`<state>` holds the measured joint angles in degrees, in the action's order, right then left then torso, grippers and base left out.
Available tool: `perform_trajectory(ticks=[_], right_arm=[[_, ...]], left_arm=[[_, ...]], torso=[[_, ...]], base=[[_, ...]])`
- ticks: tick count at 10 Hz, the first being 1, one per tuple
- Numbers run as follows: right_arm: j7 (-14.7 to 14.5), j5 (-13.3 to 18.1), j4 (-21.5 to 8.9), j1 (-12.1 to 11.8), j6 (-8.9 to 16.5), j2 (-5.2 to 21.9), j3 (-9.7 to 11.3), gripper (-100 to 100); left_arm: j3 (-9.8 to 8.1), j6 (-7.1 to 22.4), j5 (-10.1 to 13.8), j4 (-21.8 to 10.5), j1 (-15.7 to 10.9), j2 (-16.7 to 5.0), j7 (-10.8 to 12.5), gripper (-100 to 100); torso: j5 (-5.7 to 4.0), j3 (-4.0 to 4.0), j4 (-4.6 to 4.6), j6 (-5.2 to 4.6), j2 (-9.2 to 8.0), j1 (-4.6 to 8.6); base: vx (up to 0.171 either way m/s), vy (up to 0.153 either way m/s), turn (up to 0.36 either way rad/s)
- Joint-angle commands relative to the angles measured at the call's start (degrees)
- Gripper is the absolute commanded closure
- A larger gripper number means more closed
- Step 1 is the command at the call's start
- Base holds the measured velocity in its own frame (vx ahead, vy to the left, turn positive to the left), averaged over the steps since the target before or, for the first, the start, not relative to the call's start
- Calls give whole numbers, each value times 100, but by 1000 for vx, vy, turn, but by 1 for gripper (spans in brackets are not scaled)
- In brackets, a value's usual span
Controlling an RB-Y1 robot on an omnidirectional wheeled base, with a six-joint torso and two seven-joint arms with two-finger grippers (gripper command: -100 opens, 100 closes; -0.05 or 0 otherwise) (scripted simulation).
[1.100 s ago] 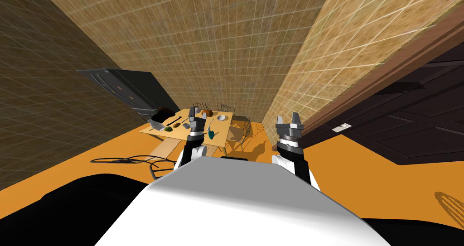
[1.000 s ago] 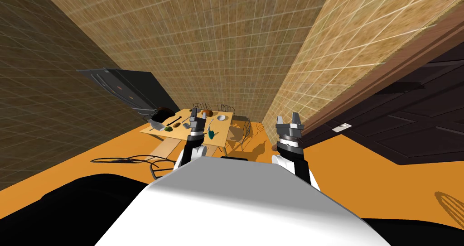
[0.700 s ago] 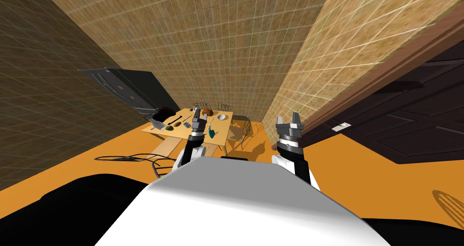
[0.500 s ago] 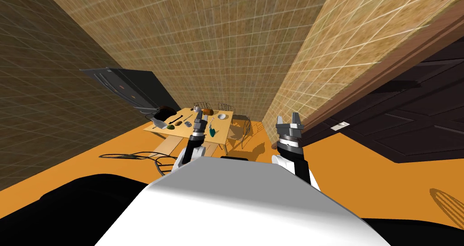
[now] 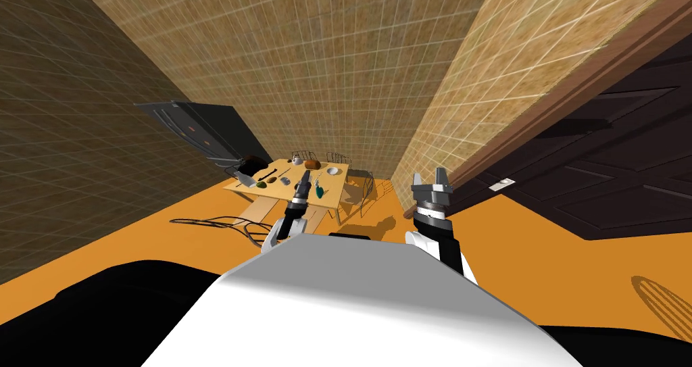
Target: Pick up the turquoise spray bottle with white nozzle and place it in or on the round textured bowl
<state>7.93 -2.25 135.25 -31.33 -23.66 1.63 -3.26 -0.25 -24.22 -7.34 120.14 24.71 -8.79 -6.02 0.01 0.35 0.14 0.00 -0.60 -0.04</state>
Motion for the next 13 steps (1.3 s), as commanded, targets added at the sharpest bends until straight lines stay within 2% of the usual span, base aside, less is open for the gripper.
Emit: perform_trajectory(ticks=[1,7,10,11,13], right_arm=[[0,0,0,0,0,0,0,0],[0,0,0,0,0,0,0,0],[0,0,0,-1,0,0,0,0],[0,0,0,-2,0,0,0,0],[0,0,0,-2,0,0,0,0]], left_arm=[[-43,1,-139,-257,-57,-40,-217,-100],[-138,-36,-722,-1351,-283,-103,-1027,-100],[-152,-5,-1026,-1869,-392,-184,-1412,-100],[-152,-5,-1026,-1908,-392,-184,-1412,-100],[-147,40,-1227,-2256,-464,-257,-1653,-100]], torso=[[0,0,0,0,0,0],[-1,3,2,0,-3,2],[-1,-19,-6,0,35,2],[-1,-26,-9,-1,48,3],[-1,-36,-13,-1,64,4]], base=[[-147,4,17],[-165,11,24],[-54,8,9],[0,0,0],[22,1,-3]])
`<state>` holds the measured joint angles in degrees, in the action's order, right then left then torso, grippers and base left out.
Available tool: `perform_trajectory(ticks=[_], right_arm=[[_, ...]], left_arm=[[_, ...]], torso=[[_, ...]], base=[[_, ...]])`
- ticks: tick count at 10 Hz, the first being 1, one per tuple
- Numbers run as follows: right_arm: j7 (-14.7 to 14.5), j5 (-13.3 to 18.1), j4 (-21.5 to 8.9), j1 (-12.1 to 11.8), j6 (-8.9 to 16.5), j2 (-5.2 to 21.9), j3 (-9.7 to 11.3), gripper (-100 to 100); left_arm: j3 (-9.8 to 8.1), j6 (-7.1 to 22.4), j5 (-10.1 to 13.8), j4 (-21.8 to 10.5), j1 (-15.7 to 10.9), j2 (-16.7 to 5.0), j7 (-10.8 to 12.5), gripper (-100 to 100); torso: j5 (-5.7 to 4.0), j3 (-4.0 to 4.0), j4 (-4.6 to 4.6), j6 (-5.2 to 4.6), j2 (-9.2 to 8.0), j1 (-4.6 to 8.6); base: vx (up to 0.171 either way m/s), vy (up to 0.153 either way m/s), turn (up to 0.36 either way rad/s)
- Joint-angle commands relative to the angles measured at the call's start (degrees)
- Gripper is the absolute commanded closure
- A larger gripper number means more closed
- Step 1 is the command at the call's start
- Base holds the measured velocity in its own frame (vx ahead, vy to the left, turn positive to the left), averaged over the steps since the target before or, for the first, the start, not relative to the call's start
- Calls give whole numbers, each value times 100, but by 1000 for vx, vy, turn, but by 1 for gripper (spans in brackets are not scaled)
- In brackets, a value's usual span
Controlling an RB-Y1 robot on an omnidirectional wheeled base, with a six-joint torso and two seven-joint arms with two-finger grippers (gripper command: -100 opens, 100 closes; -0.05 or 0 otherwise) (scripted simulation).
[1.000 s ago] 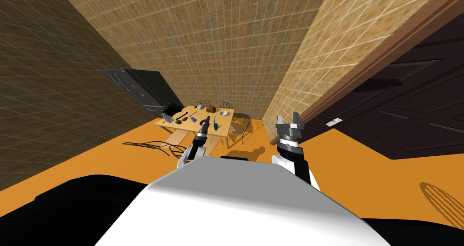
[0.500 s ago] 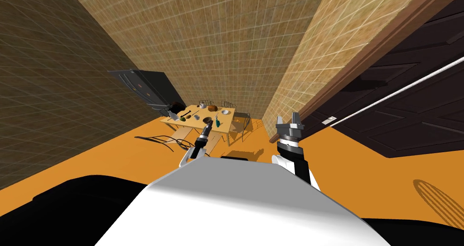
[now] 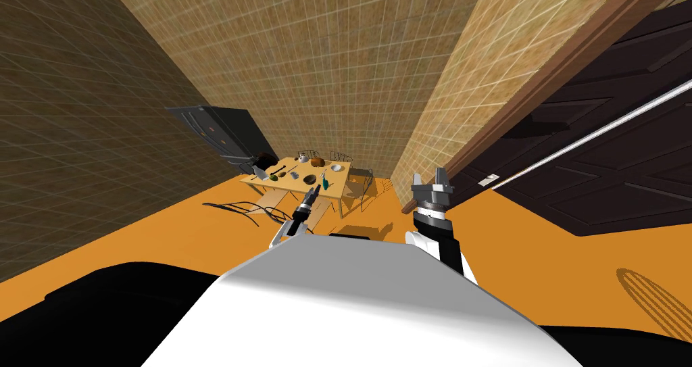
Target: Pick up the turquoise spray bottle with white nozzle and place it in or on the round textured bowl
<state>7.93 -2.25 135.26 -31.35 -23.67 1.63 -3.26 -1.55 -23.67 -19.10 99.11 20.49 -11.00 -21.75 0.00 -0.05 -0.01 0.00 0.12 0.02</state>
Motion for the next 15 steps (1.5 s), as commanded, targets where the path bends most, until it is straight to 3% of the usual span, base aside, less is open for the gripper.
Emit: perform_trajectory(ticks=[1,5,6,10,11,15], right_arm=[[0,0,0,0,0,0,0,0],[0,0,0,-1,0,0,0,0],[0,0,0,-1,0,0,0,0],[0,0,0,-2,0,0,-1,0],[0,0,0,-2,0,0,-1,0],[0,0,0,-1,0,0,0,0]], left_arm=[[-17,-15,-51,-175,-43,-36,-80,-100],[20,120,-441,-895,-184,-227,-520,-100],[20,120,-441,-895,-184,-227,-520,-100],[75,282,-806,-1540,-319,-435,-908,-100],[75,282,-806,-1560,-319,-435,-908,-100],[123,422,-1126,-2123,-434,-639,-1244,-100]], torso=[[0,0,0,0,0,0],[1,-17,-6,0,30,-8],[1,-23,-9,0,41,-5],[1,-33,-12,0,58,-9],[2,-40,-15,1,70,-9],[0,-29,-11,0,50,-5]], base=[[33,2,-1],[93,11,-18],[98,-2,-4],[158,13,-31],[124,1,-5],[133,10,-31]])
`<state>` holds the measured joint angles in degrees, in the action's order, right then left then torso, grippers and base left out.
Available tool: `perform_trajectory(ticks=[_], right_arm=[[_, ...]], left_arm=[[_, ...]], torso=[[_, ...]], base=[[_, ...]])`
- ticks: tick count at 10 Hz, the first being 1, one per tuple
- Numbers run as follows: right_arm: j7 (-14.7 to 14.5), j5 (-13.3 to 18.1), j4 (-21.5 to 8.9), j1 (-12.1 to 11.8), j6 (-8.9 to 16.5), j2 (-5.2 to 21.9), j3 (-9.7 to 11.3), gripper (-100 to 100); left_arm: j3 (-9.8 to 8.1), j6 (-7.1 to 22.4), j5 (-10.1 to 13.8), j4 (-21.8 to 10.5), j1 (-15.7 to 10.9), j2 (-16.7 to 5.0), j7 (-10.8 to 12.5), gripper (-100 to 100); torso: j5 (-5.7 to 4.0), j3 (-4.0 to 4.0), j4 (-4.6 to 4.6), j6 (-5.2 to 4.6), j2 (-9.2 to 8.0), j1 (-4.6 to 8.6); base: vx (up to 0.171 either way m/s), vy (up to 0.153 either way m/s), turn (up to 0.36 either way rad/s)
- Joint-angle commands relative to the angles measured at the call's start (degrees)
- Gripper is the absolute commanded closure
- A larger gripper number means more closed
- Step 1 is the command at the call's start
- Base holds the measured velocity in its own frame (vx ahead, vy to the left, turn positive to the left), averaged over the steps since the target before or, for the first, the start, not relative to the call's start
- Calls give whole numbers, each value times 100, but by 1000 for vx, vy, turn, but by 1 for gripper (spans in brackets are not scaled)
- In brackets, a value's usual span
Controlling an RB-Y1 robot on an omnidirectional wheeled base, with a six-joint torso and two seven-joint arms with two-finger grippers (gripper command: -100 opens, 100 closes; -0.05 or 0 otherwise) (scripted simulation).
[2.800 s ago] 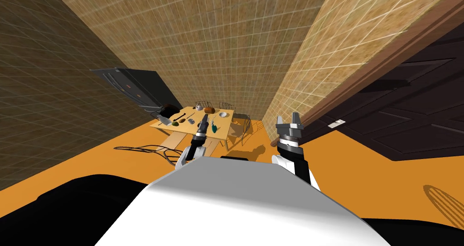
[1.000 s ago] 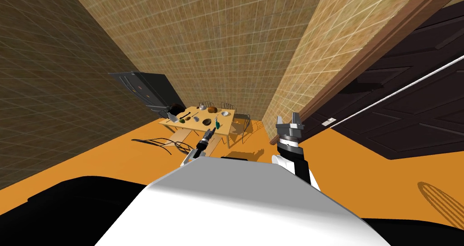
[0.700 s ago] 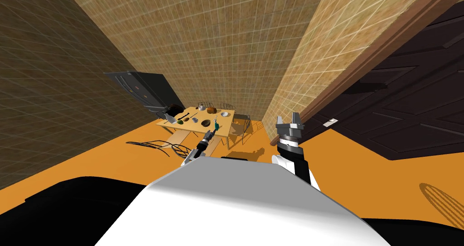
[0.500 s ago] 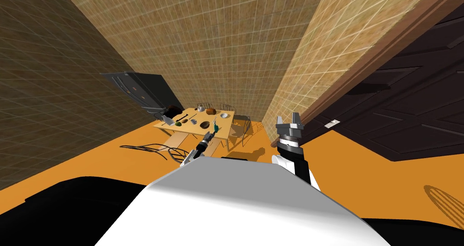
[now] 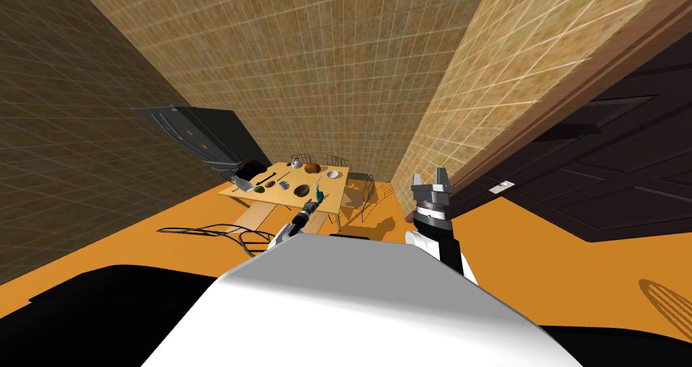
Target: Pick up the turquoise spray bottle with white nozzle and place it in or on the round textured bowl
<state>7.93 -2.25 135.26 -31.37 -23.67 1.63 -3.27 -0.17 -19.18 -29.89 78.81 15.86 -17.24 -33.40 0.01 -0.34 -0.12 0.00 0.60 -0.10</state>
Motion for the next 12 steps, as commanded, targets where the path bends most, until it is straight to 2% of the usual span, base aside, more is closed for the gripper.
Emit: perform_trajectory(ticks=[1,4,6,8,9,10,12], right_arm=[[0,0,0,0,0,0,0,0],[0,0,0,0,0,0,0,0],[0,0,0,1,0,0,0,0],[0,0,0,2,0,-1,1,0],[0,0,0,2,0,-1,1,0],[0,0,0,2,0,-1,1,0],[0,0,0,3,0,0,1,0]], left_arm=[[-5,2,-116,-214,5,-66,-152,-100],[16,66,-288,-511,-58,-208,-334,-100],[29,96,-384,-677,-98,-305,-437,-100],[48,133,-379,-609,-72,-322,-404,-100],[48,133,-382,-617,-75,-323,-412,0],[-45,138,-365,-840,-260,-281,-451,-100],[-106,141,-353,-988,-383,-252,-478,-100]], torso=[[0,0,0,0,0,0],[-2,1,0,0,-2,9],[-2,17,5,1,-33,12],[-3,33,12,1,-58,15],[-3,34,12,1,-60,16],[-3,34,13,1,-61,15],[-2,41,15,-1,-72,11]], base=[[163,17,-33],[139,10,-24],[26,2,-2],[0,0,0],[0,0,0],[-21,4,-91],[-35,11,-115]])
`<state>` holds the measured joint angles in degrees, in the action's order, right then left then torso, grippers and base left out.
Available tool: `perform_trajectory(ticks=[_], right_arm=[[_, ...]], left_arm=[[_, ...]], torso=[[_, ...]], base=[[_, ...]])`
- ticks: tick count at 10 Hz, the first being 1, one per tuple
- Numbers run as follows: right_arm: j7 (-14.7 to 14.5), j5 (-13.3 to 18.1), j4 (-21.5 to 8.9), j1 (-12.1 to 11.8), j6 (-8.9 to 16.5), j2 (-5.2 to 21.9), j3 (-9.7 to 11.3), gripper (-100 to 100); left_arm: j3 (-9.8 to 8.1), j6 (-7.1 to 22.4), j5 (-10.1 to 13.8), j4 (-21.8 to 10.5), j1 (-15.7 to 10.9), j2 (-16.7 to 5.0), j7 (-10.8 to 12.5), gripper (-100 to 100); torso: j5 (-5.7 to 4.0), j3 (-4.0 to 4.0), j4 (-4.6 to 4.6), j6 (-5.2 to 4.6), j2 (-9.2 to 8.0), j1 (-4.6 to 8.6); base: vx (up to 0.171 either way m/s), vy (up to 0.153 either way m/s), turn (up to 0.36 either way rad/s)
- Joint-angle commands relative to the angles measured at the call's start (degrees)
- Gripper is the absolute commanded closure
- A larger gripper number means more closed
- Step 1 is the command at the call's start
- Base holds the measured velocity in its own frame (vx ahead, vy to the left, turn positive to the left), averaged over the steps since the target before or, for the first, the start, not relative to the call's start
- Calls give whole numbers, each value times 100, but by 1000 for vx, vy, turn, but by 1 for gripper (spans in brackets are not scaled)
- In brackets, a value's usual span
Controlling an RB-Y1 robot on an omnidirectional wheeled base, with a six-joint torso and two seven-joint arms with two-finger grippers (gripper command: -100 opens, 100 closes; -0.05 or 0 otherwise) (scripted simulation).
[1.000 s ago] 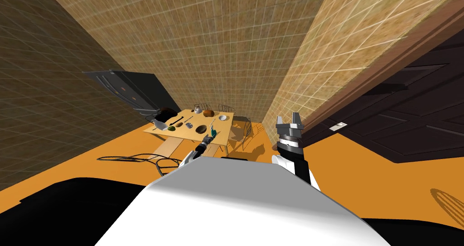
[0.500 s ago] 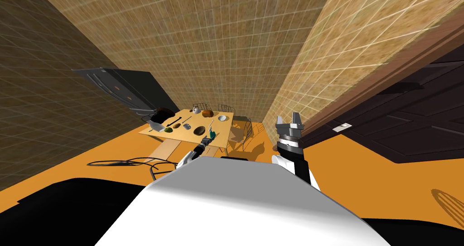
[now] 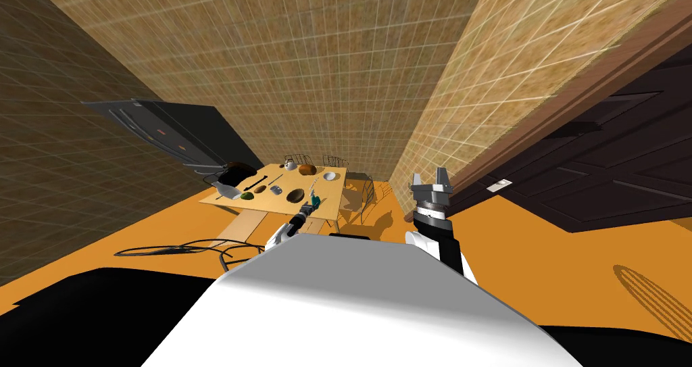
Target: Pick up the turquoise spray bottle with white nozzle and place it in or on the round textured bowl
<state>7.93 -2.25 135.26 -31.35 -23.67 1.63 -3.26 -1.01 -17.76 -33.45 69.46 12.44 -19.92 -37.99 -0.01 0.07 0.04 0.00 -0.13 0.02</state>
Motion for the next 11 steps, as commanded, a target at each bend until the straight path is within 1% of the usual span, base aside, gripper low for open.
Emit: perform_trajectory(ticks=[1,2,3,4,8,9,10,11], right_arm=[[0,0,0,0,0,0,0,0],[0,0,0,0,0,0,0,0],[0,0,0,0,0,0,0,0],[0,0,0,0,0,0,0,0],[0,0,0,-1,0,0,0,0],[0,0,0,-1,0,0,0,0],[0,0,0,-1,0,0,0,0],[0,0,0,-1,0,0,0,0]], left_arm=[[-85,1,14,-202,-164,45,-45,-100],[-146,4,25,-351,-287,73,-72,-100],[-111,-9,22,-281,-225,42,-47,-100],[-118,-9,24,-297,-237,44,-52,100],[-118,-10,23,-294,-237,42,-53,100],[-118,-10,23,-294,-237,42,-53,0],[-54,0,8,-128,-102,31,-32,100],[8,-3,-3,21,21,2,-5,100]], torso=[[0,0,0,0,0,0],[0,0,0,-1,1,2],[-1,0,0,-1,0,1],[-1,-2,-1,2,4,2],[1,-7,-4,2,12,3],[0,-7,-3,2,12,3],[0,-7,-3,1,11,3],[-1,-8,-4,7,14,5]], base=[[-31,3,-85],[-34,4,-111],[-15,4,-22],[0,0,0],[0,0,0],[0,0,0],[19,-2,111],[41,-7,171]])
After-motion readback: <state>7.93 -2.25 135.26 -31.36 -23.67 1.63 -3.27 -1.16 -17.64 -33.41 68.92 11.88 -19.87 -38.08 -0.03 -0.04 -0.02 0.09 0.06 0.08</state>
